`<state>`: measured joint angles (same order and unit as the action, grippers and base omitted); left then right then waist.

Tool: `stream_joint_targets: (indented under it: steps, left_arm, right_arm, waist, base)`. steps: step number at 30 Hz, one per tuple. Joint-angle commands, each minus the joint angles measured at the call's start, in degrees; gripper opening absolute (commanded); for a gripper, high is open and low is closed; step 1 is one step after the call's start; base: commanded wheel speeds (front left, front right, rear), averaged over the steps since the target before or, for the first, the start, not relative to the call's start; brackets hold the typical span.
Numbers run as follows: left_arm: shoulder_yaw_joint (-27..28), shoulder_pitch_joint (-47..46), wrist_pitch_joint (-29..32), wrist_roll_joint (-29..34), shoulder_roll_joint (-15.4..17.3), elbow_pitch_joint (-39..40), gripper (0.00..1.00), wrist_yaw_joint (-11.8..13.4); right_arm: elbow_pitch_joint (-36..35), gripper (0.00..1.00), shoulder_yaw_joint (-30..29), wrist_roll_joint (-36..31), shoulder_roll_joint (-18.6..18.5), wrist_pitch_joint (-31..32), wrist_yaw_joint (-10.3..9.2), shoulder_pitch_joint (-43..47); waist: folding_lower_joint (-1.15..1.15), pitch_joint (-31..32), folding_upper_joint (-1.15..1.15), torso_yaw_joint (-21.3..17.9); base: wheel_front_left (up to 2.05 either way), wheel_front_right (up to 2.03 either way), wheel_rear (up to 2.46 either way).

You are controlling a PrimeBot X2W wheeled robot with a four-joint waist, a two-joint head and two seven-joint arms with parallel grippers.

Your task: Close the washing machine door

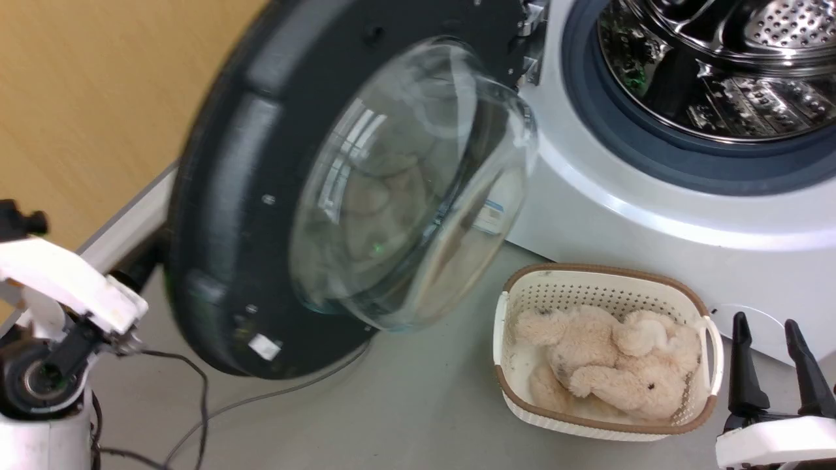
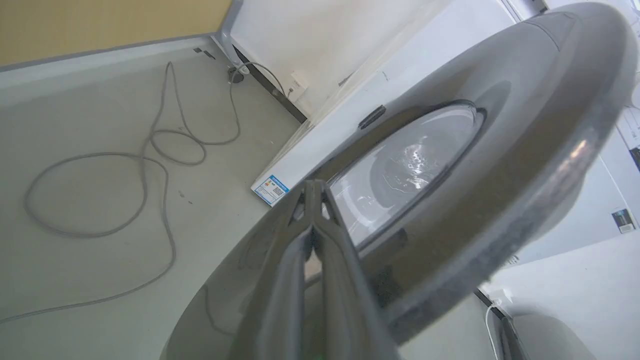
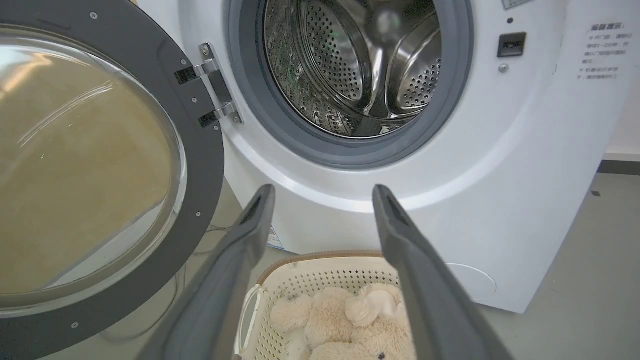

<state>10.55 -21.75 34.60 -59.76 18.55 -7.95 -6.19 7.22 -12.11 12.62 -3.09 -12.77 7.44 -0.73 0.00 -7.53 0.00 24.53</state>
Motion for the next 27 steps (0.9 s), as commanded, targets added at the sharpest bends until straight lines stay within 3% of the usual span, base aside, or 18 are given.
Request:
stream_joint_targets:
  steps: [1,7,15,27]
  left_arm:
    - [-1.0,1.4,1.7,-2.9,0.6,1.8,0.0,-0.4]
    - [-4.8,5.8,6.5,-11.9,1.9,10.1,0.0,-0.8]
    - [-13.0,7.3,9.9,-18.4,2.1,19.0,0.0,-1.3]
    - [-25.8,7.0,5.3,-19.4,-1.4,23.8,0.0,-1.3]
  right_arm:
    - [0.4,1.0,-0.5,0.6,0.2,-0.5,0.04,-0.4]
    - [1.1,1.0,-1.4,1.8,0.2,-1.2,0.04,-0.2]
    - [1.9,1.0,-1.6,3.0,0.2,-2.2,0.05,-0.2]
    - [1.8,1.0,-1.6,2.8,0.2,-2.2,0.05,-0.2]
  waist:
    - [0.0,0.1,0.0,0.5]
    - [0.0,0.8,0.0,2.5]
    - [0.0,2.2,0.0,3.6]
    - [0.0,2.2,0.0,-3.2]
  base:
    - [0.0,0.0,0.0]
    - [0.0,0.0,0.0]
    - [0.0,0.0,0.0]
    - [0.0,0.0,0.0]
